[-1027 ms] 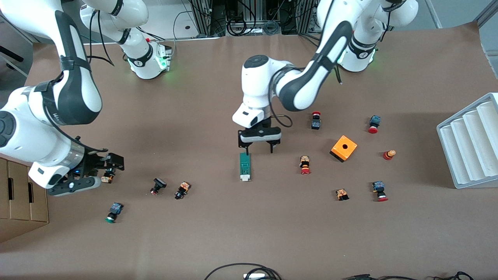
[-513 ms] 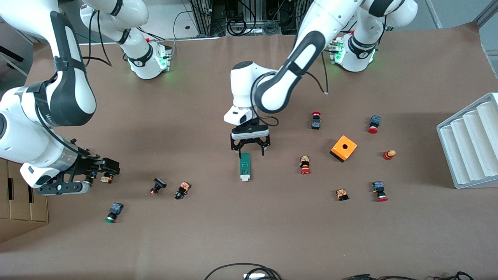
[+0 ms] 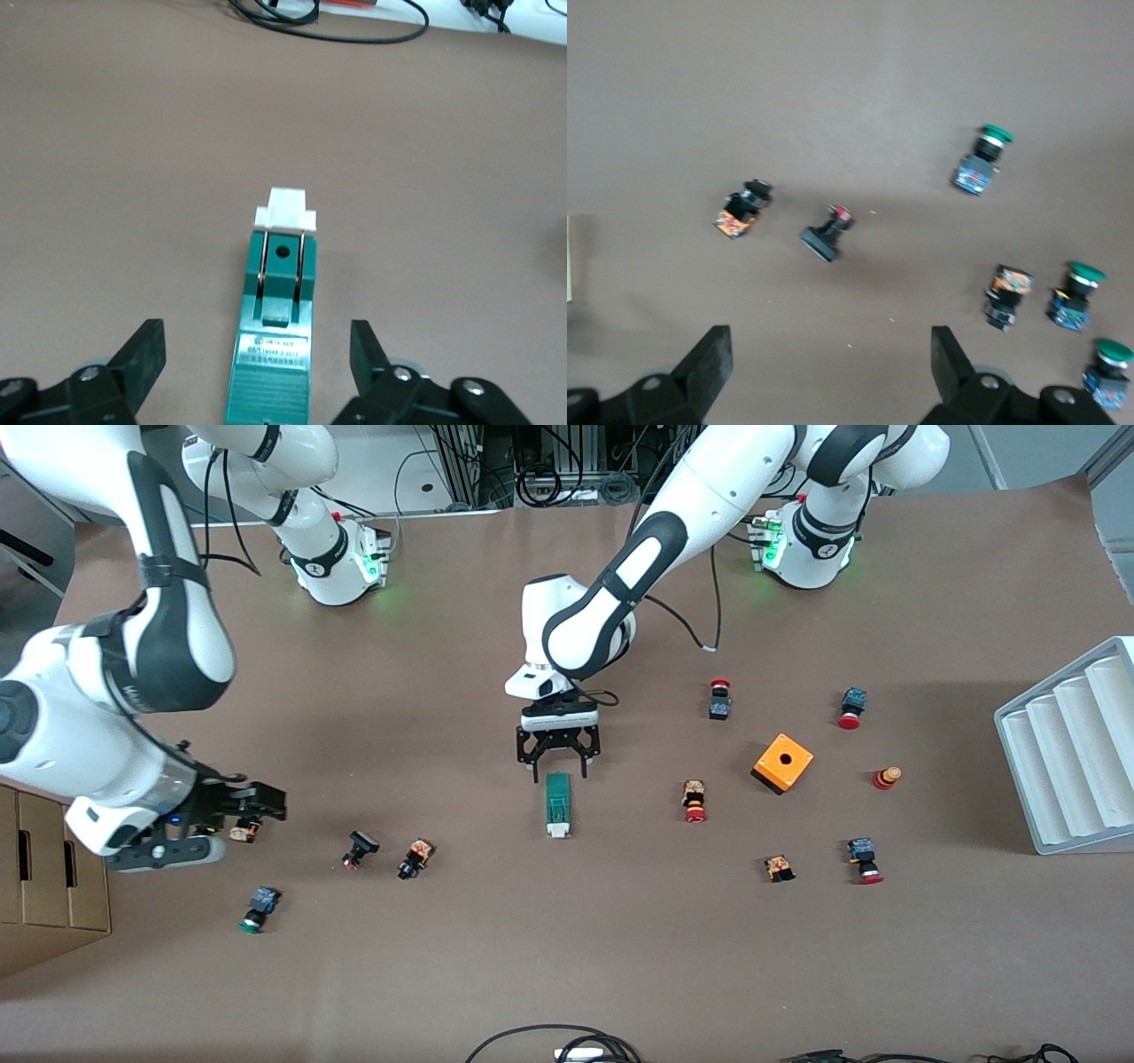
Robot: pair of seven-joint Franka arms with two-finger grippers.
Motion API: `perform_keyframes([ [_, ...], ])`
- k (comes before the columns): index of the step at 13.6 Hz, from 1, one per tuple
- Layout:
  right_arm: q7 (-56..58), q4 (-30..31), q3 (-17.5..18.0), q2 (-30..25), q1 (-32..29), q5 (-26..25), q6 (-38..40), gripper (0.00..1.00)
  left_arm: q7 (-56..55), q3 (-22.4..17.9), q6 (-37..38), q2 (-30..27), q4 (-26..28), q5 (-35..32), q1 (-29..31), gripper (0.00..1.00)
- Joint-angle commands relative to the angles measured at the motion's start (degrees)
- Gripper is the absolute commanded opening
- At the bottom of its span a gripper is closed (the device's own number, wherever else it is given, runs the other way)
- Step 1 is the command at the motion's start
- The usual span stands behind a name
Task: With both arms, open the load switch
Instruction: 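Grip the green switch base with the left gripper while the right gripper approaches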
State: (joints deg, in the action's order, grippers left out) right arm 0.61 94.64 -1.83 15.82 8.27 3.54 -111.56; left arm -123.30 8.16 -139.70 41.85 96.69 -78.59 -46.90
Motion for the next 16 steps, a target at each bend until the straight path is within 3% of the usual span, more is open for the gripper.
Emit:
perform_keyframes([
  [1,1.0,-1.2,-0.1,1.5,1.0,0.7,-2.6,1.00,-1.6,-0.9,1.3,4.5,-5.4,-2.5,-2.2,0.87],
  [6,0.9,-1.2,-0.1,3.8,4.7,0.8,-8.2,1.00,-1.8,-1.0,3.3,7.6,-7.3,-7.0,-2.4,0.85],
  [11,1.6,-1.3,0.0,6.3,7.7,0.8,-12.9,1.00,-16.9,-0.9,9.1,11.7,-7.7,-19.7,-2.6,0.84],
  [16,4.9,-1.3,-0.1,6.8,11.1,0.7,-14.5,1.00,-17.9,-0.9,10.1,12.2,-8.5,-20.3,-4.2,0.76],
])
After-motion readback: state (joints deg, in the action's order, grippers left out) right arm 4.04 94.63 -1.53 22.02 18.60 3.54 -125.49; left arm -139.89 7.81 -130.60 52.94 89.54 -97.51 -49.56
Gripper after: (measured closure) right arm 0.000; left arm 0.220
